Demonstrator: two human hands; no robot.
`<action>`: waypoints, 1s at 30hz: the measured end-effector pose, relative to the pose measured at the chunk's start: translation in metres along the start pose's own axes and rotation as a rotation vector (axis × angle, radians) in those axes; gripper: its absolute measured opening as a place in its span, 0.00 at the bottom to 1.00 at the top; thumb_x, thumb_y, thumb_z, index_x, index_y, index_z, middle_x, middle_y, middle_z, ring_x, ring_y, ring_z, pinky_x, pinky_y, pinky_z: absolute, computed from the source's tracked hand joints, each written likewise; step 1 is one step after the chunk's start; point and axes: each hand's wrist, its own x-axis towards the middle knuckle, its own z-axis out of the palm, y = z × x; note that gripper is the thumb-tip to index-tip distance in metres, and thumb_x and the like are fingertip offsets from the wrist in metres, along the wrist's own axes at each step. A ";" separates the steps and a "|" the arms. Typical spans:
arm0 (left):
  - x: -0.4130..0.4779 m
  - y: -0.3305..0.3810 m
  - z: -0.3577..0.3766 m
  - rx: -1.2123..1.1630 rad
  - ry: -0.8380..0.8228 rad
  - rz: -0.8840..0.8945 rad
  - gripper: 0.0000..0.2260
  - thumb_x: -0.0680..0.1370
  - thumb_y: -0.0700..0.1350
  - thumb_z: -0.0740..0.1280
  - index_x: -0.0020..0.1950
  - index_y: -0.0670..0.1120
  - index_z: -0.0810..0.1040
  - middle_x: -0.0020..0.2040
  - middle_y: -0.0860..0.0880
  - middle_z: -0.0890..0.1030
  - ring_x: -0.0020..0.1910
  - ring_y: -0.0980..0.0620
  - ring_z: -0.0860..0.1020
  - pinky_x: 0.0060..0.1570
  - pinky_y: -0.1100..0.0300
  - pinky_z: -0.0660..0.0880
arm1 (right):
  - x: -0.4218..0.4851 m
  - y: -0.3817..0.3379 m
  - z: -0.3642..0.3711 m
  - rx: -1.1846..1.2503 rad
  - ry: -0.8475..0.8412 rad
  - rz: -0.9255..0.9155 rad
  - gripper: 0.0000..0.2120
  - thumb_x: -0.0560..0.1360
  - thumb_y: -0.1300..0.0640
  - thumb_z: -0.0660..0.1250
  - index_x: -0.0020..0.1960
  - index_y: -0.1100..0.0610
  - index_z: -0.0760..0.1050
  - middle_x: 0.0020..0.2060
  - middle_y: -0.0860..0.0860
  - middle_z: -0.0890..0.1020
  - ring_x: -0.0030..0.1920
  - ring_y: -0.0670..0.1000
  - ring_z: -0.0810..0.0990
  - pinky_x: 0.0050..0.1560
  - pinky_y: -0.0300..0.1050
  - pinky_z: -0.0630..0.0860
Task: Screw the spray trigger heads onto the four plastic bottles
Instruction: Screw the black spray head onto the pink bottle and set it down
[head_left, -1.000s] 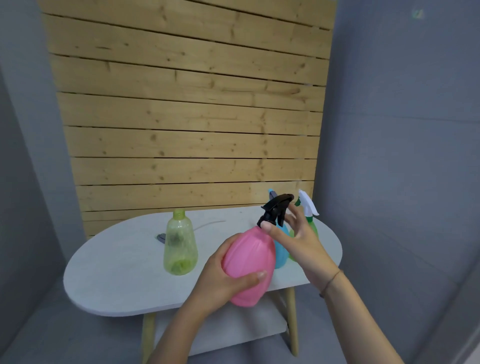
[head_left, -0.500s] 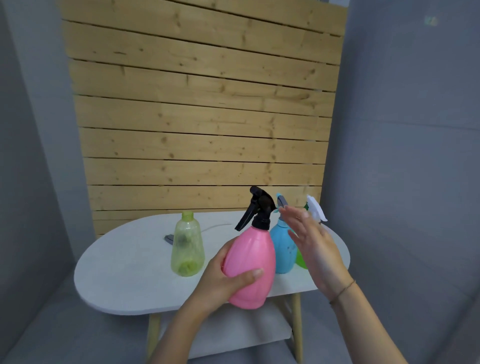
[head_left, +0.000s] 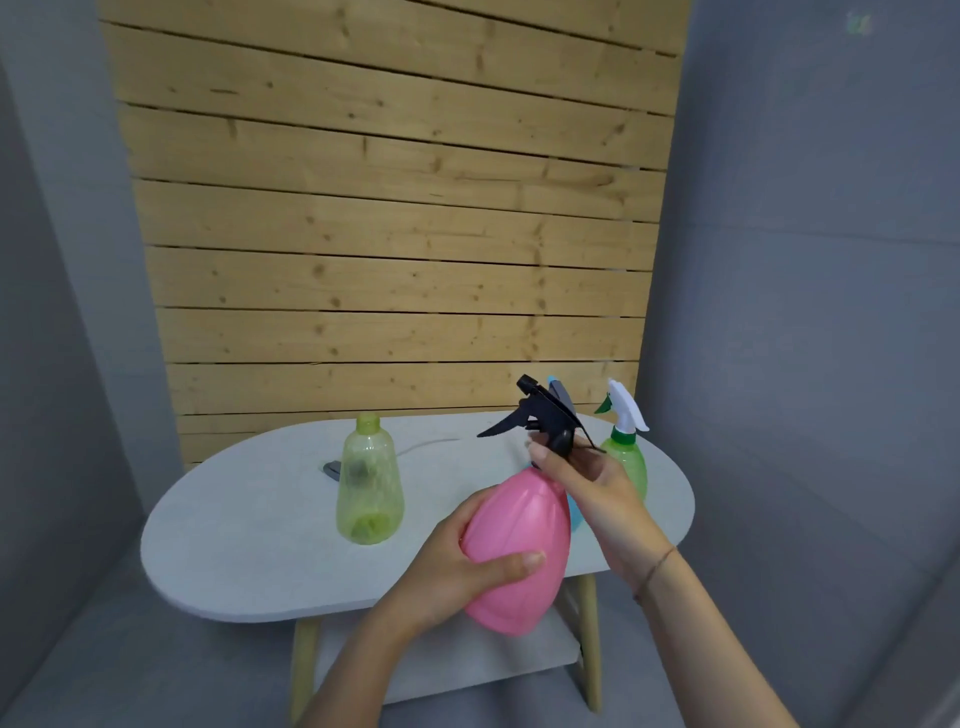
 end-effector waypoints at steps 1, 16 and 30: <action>0.000 0.001 -0.001 -0.015 0.004 -0.007 0.33 0.58 0.60 0.78 0.62 0.62 0.73 0.58 0.57 0.80 0.52 0.61 0.80 0.44 0.66 0.77 | -0.001 -0.002 -0.002 0.014 -0.058 0.010 0.16 0.70 0.51 0.71 0.55 0.55 0.81 0.50 0.45 0.86 0.52 0.40 0.82 0.52 0.31 0.76; 0.000 0.003 -0.002 0.102 0.167 0.087 0.37 0.56 0.60 0.78 0.63 0.59 0.72 0.59 0.57 0.77 0.56 0.57 0.78 0.51 0.60 0.79 | -0.004 0.000 0.013 0.137 -0.062 -0.011 0.14 0.71 0.53 0.67 0.55 0.55 0.79 0.48 0.49 0.87 0.52 0.42 0.83 0.48 0.32 0.77; -0.008 0.018 -0.013 -0.177 -0.099 -0.065 0.30 0.61 0.60 0.72 0.62 0.60 0.73 0.55 0.54 0.83 0.52 0.56 0.82 0.43 0.63 0.79 | -0.005 -0.013 0.020 0.199 -0.147 0.024 0.13 0.72 0.49 0.65 0.53 0.50 0.82 0.54 0.50 0.85 0.56 0.46 0.83 0.56 0.41 0.79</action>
